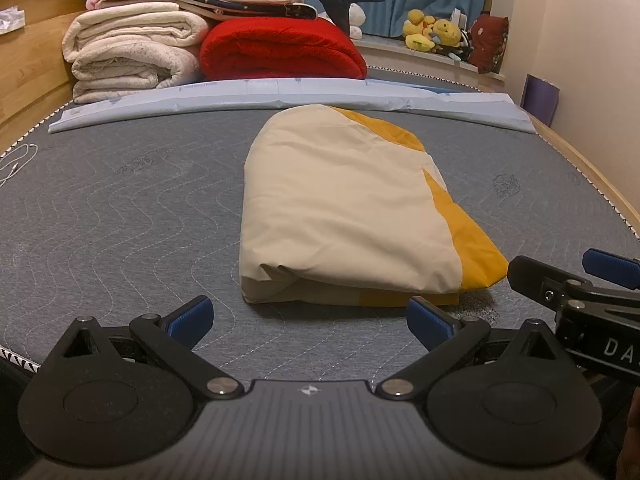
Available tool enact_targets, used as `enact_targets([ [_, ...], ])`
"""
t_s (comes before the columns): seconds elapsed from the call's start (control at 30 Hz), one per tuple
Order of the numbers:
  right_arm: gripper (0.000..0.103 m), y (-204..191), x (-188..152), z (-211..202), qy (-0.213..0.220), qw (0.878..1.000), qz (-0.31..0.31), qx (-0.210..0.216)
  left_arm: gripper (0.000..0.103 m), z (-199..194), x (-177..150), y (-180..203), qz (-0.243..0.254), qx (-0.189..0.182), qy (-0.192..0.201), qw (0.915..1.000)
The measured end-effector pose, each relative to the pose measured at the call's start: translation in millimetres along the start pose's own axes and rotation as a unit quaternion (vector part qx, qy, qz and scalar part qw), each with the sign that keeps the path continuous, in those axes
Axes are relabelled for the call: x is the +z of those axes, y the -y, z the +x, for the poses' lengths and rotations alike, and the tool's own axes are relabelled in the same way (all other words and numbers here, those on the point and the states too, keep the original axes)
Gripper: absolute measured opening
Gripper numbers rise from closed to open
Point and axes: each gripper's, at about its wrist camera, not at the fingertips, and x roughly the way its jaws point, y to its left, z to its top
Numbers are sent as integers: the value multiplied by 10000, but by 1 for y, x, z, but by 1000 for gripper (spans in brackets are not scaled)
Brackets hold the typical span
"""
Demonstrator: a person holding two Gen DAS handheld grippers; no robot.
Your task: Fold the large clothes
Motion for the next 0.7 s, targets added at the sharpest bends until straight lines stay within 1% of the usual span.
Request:
enact_targets([
  [0.7,89,3,-1,1,-24,10000,3,19,103,0,0,1,5,12,-12,10000],
])
